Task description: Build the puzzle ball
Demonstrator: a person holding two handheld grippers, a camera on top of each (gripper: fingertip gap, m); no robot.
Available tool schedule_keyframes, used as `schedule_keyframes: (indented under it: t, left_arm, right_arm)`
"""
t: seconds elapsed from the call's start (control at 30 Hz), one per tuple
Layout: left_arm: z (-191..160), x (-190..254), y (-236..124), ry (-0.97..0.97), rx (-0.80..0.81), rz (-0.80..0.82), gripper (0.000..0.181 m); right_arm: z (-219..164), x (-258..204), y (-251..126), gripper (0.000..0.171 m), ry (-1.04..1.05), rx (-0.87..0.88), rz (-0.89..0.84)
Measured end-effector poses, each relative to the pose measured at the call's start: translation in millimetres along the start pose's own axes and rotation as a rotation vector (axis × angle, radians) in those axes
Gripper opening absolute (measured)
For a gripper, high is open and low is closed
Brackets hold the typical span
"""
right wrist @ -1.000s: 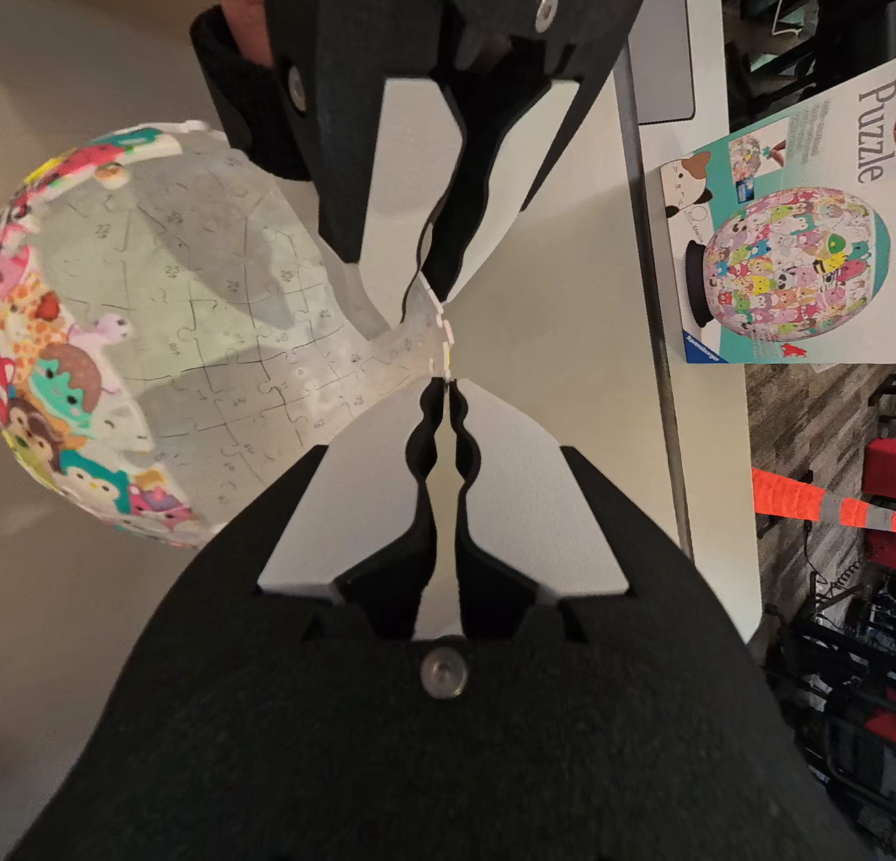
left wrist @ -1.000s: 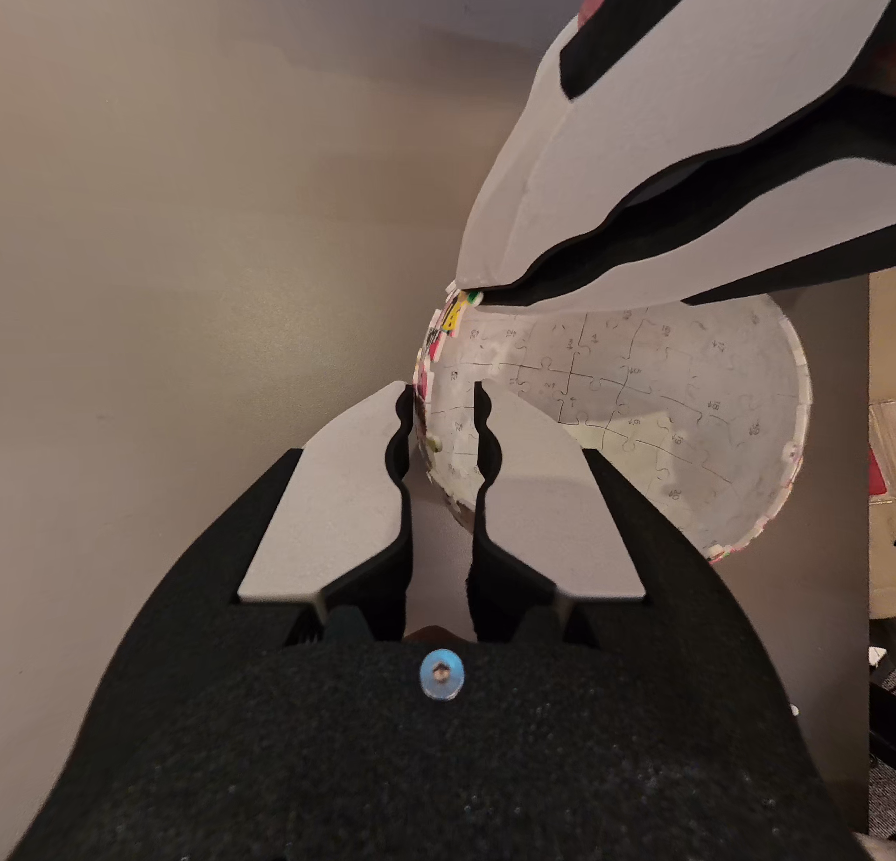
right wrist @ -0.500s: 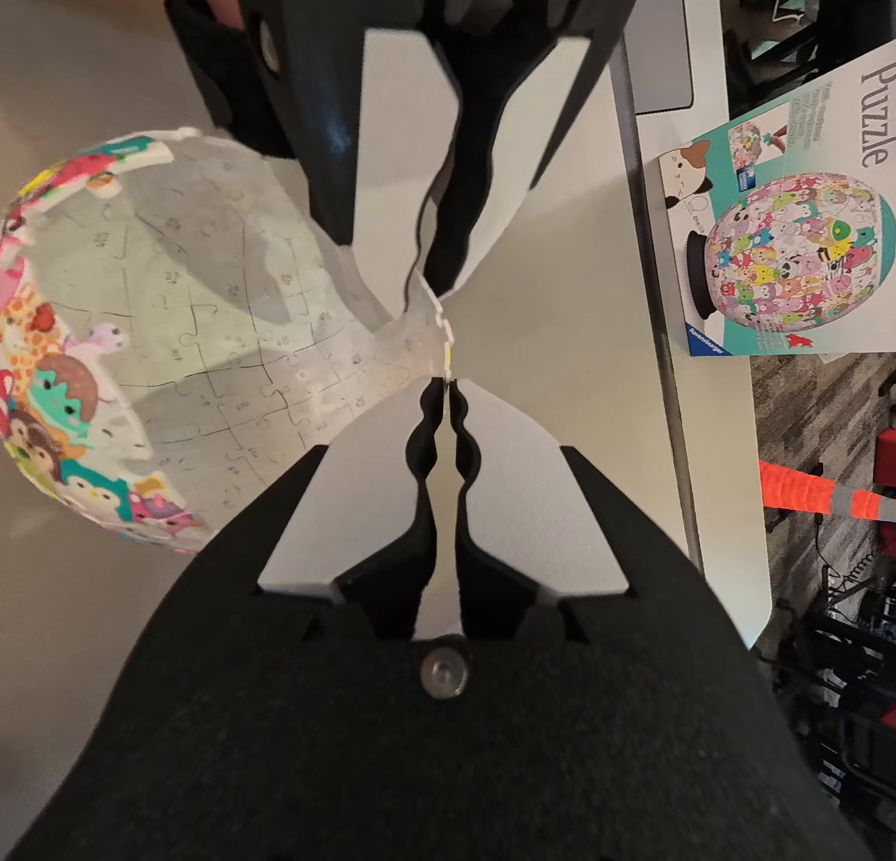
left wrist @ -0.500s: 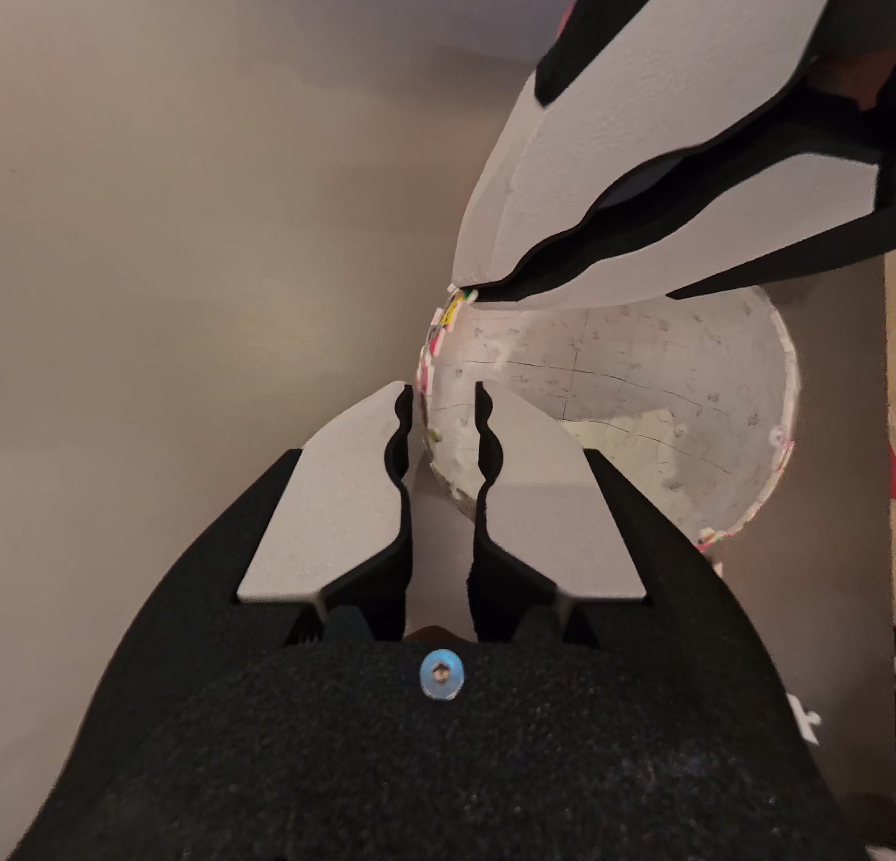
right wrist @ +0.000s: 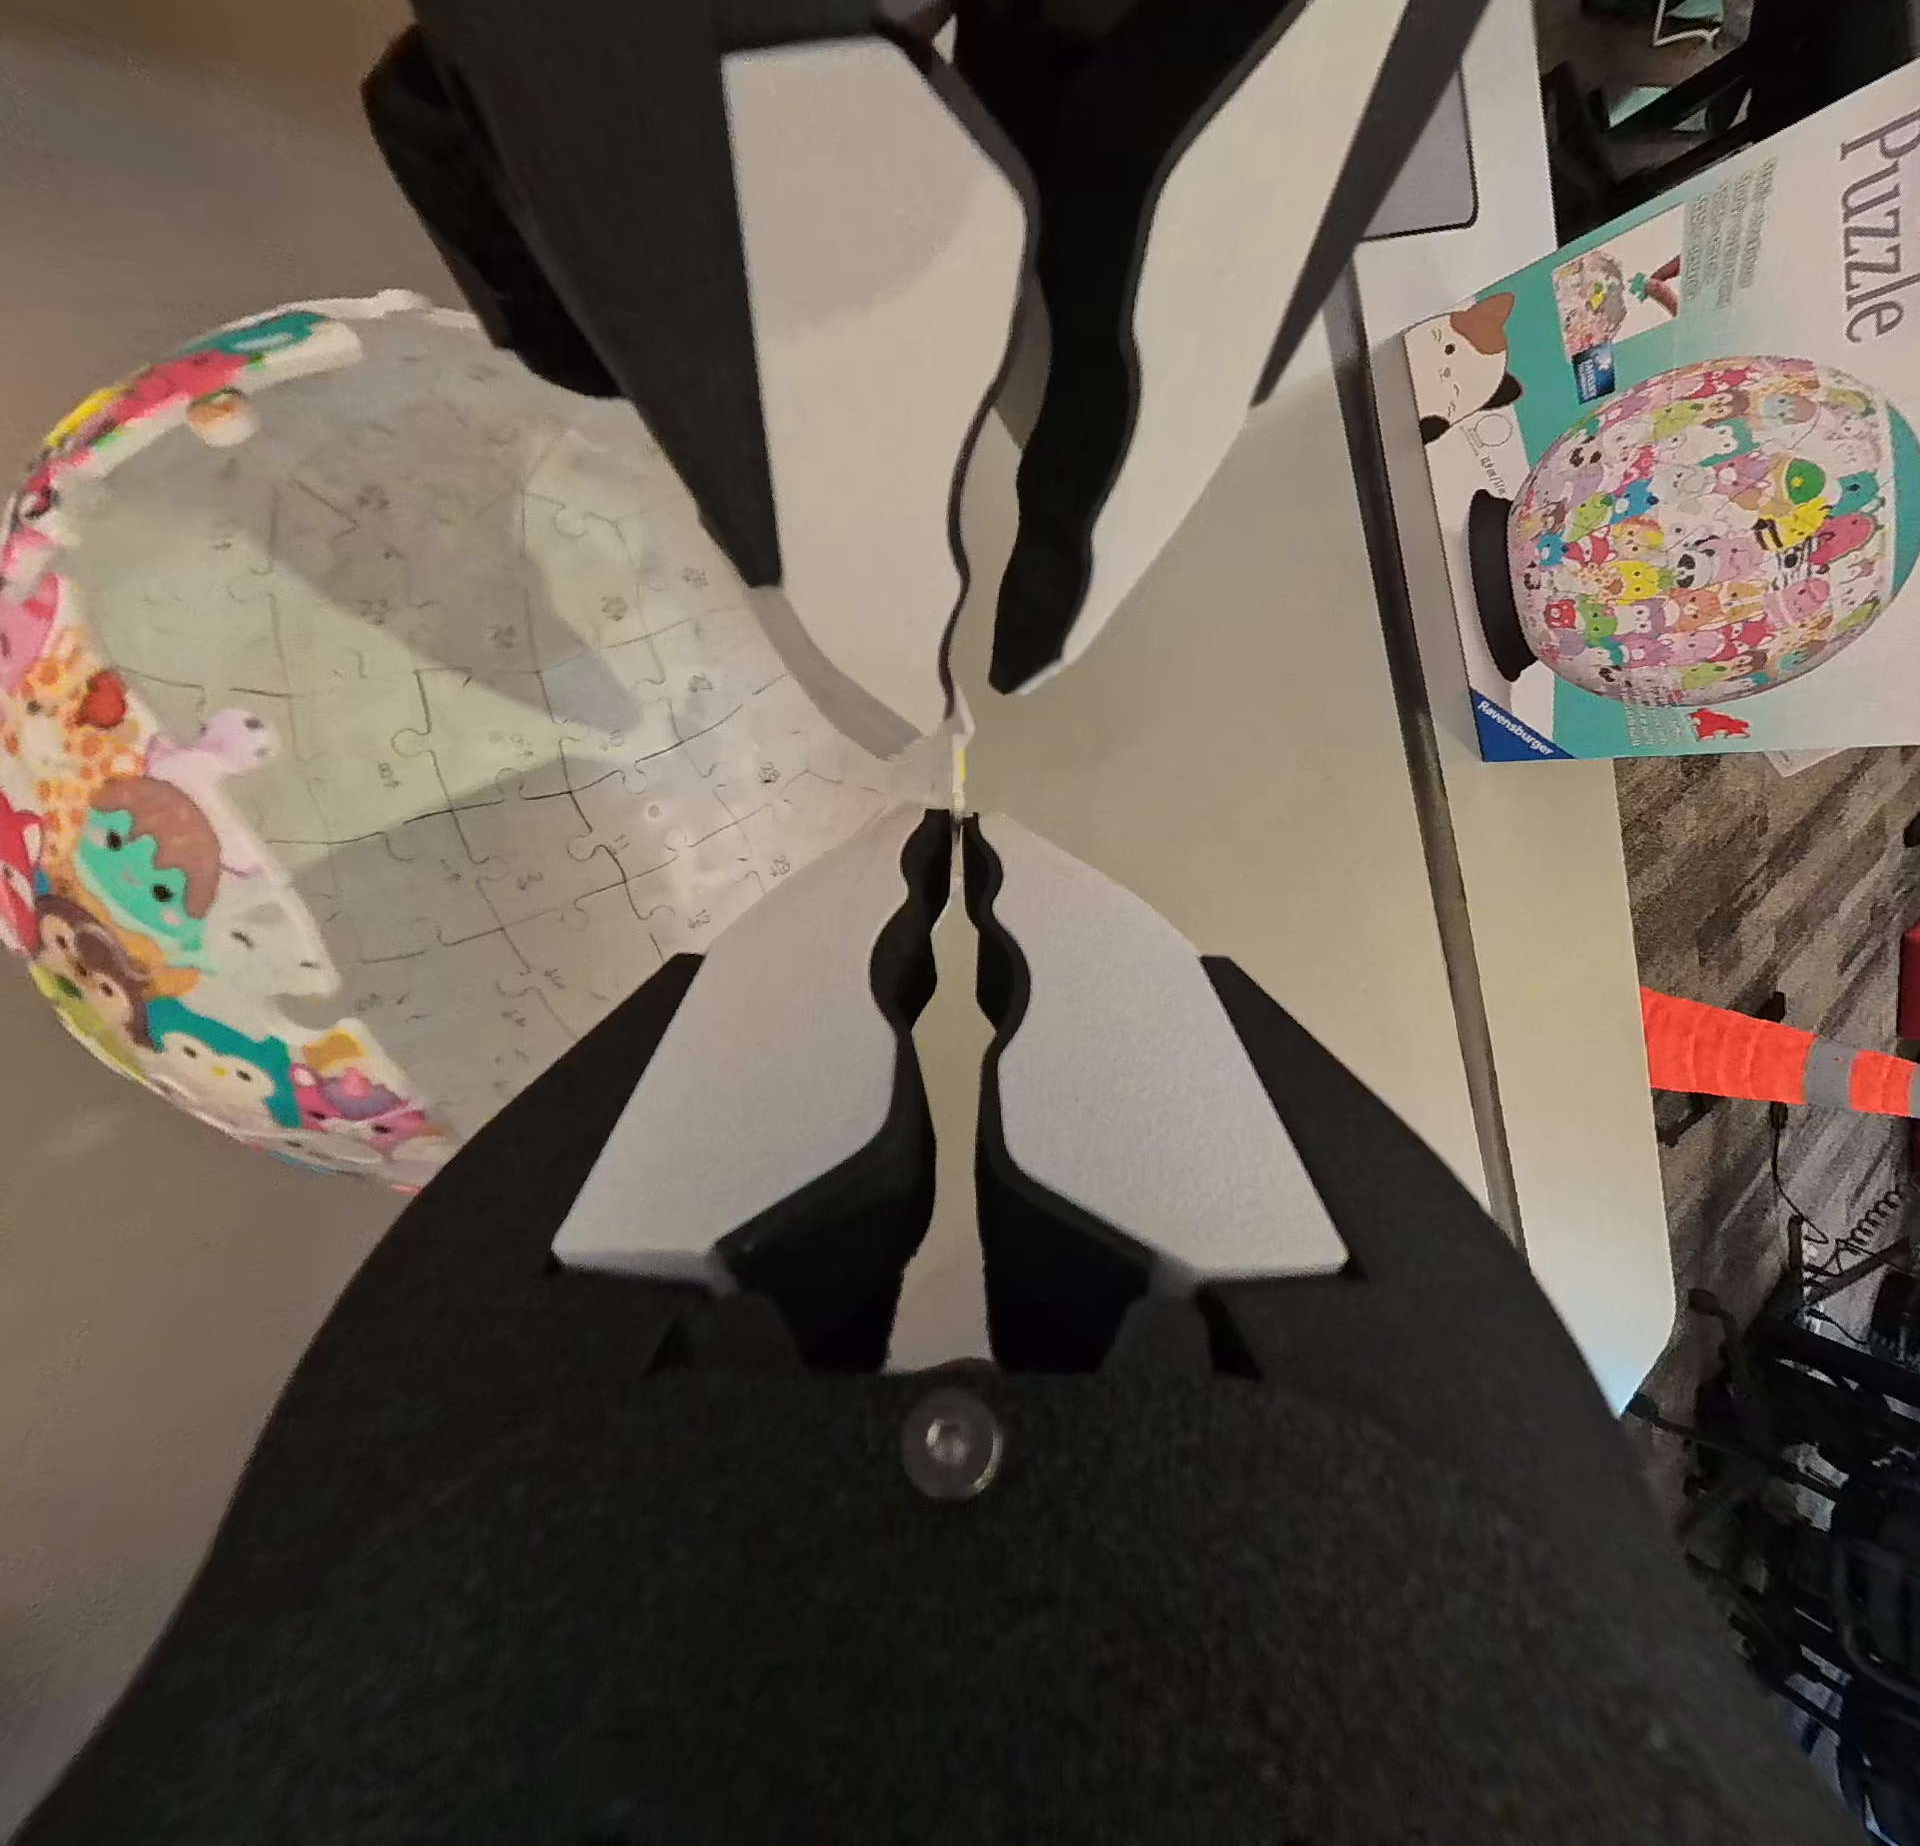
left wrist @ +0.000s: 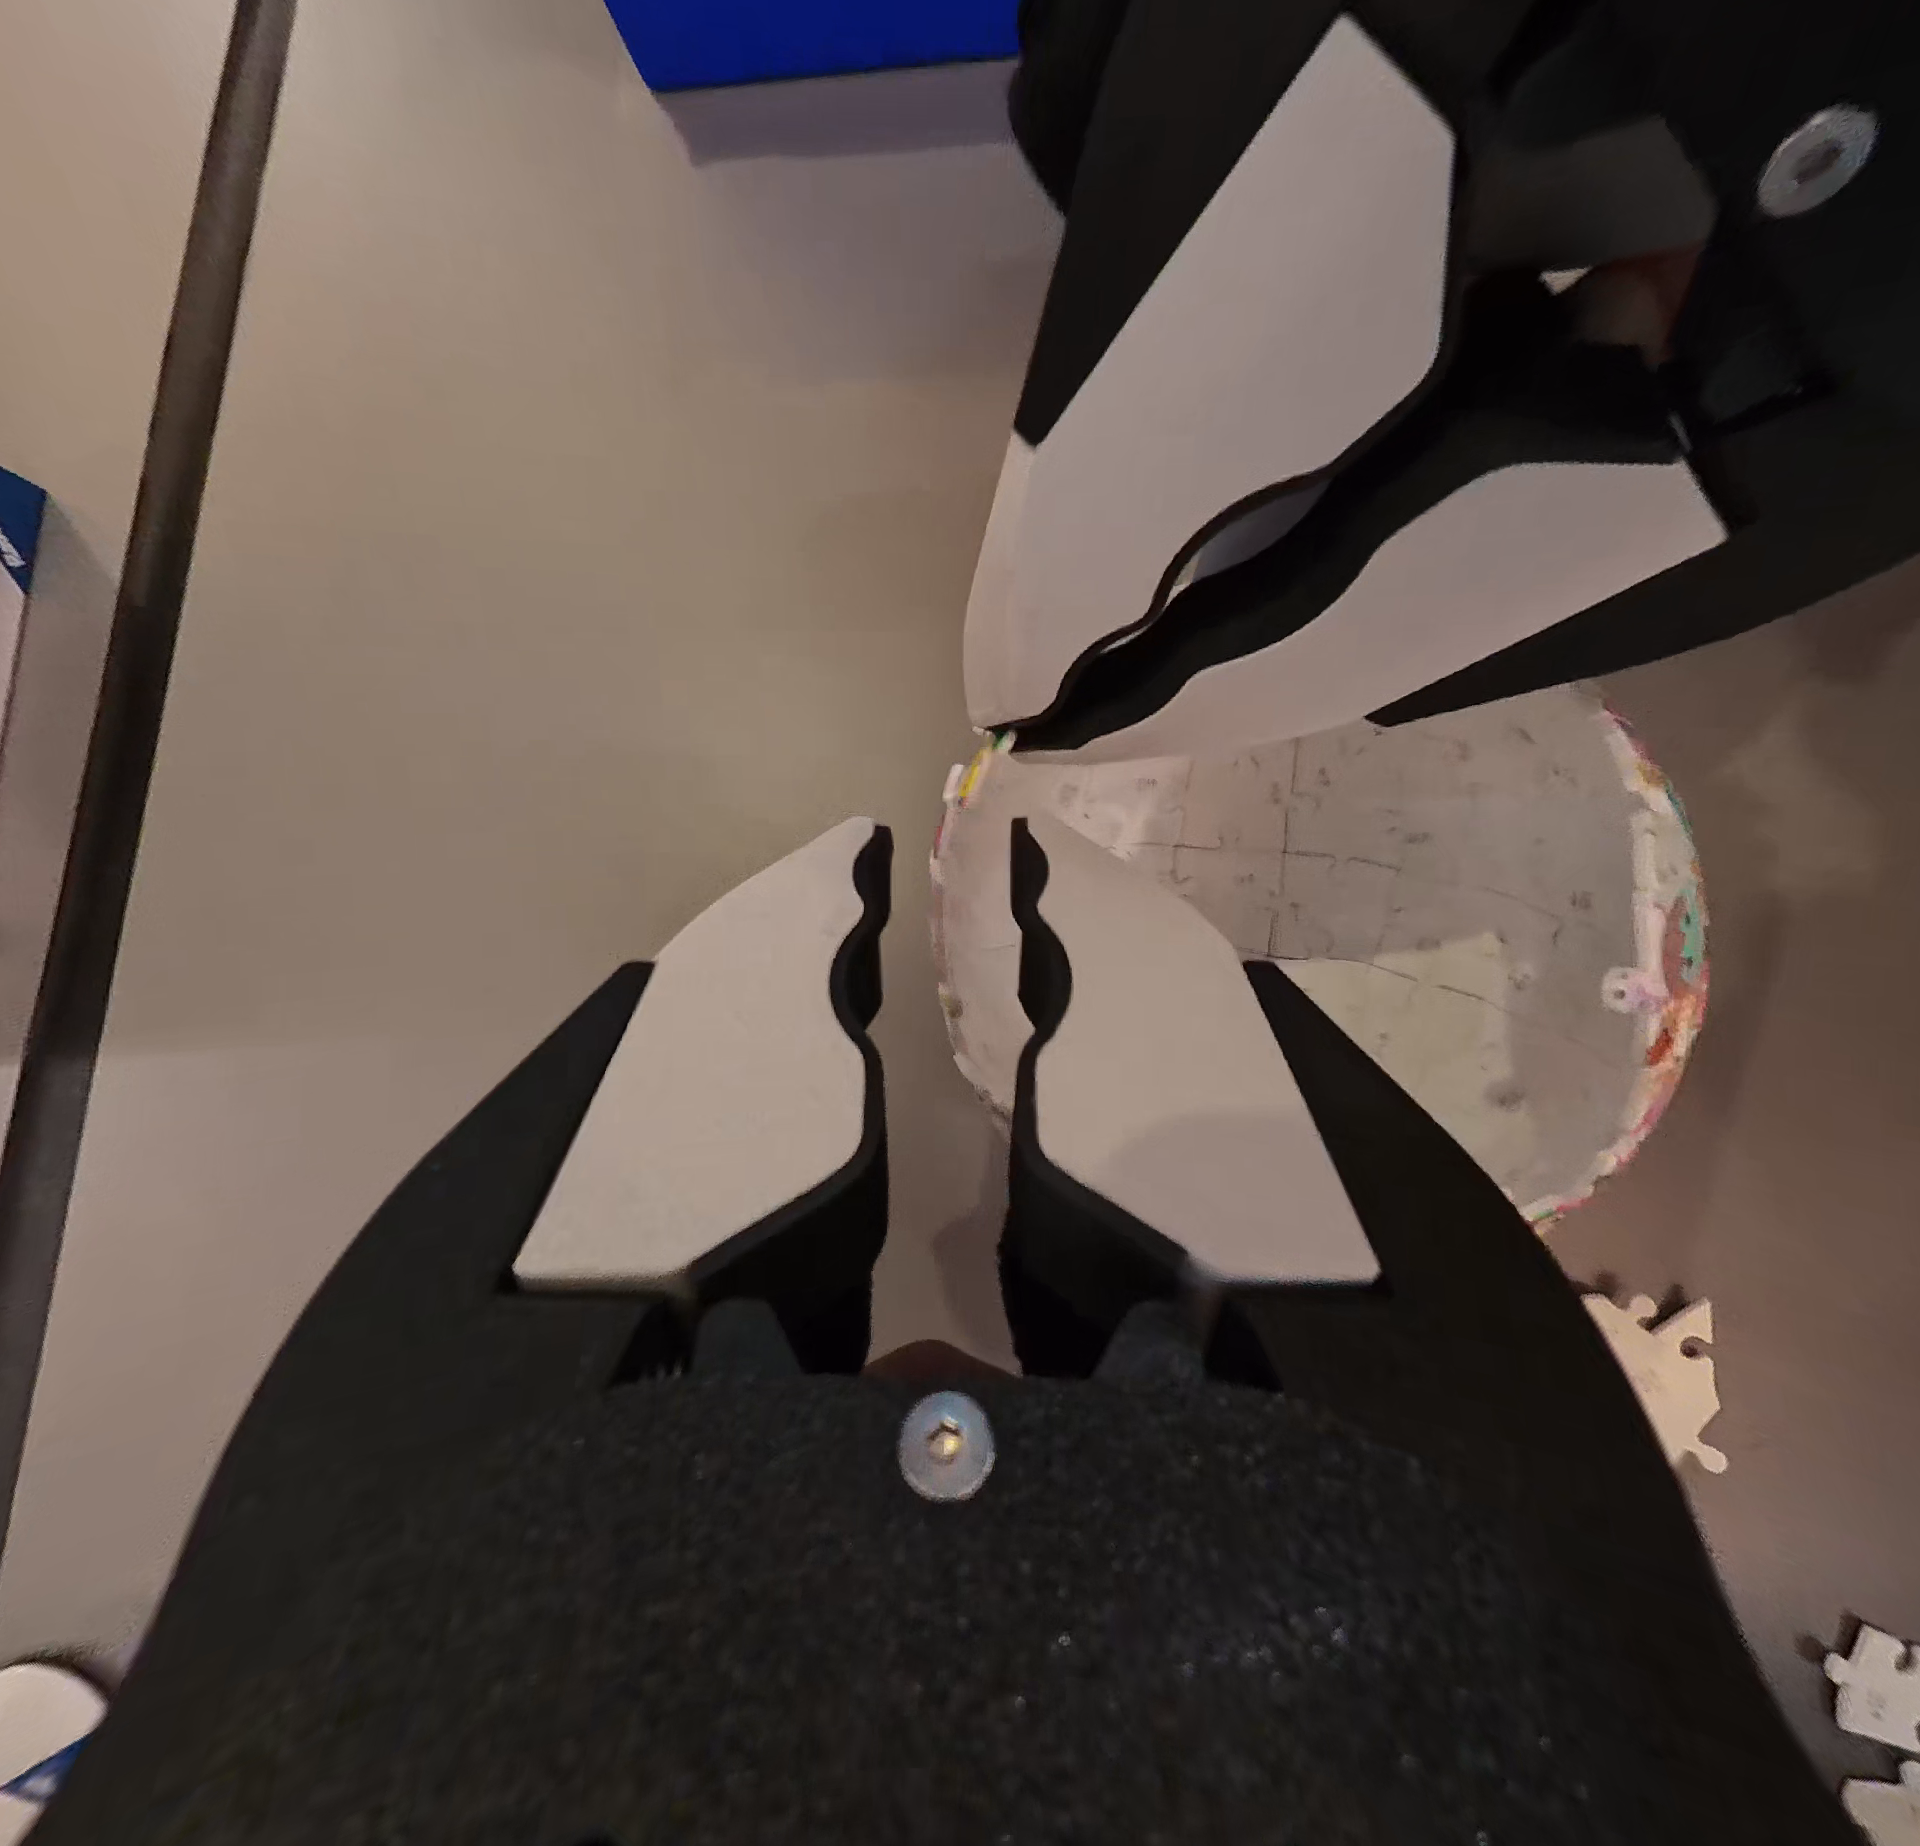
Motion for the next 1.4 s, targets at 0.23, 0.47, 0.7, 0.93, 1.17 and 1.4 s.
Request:
schedule_keyframes:
  t: [0.23, 0.47, 0.7, 0.93, 1.17, 1.4]
  left_arm:
    - [1.2, 1.6, 5.1, 0.0, -0.015, -0.009, 0.02]
    - [3.0, -2.6, 7.1, -0.029, -0.023, -0.006, 0.011]
    - [2.8, -4.3, 7.4, -0.025, -0.031, 0.015, 0.005]
    - [1.4, -4.4, 11.5, 0.001, -0.066, 0.043, 0.003]
    - [1.2, -3.5, 10.4, -0.001, -0.056, 0.031, 0.004]
    - [2.8, -6.8, 5.2, -0.017, -0.027, 0.042, 0.009]
  right_arm:
    - [-1.0, 2.1, 1.4, 0.002, 0.002, -0.002, 0.001]
    - [-1.1, 3.4, 2.7, 0.002, 0.008, 0.0, 0.003]
    - [-1.8, 5.0, 4.1, 0.002, 0.01, 0.004, 0.0]
    - [-4.0, 4.4, 7.9, 0.002, -0.005, 0.003, -0.005]
    - [-3.9, 6.0, 8.6, 0.003, -0.006, 0.009, -0.01]
    - [-5.1, 7.2, 8.9, 0.002, 0.0, 0.0, -0.013]
Point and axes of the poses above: each gripper's, where its closed fingertips meet, y out along the fingers, z out of its top, x = y × z across the jaws, the point moved 4 cm from there along -y, back along the fingers, and after that the axes turned 11 degrees about -z, right-handed, at the moved point
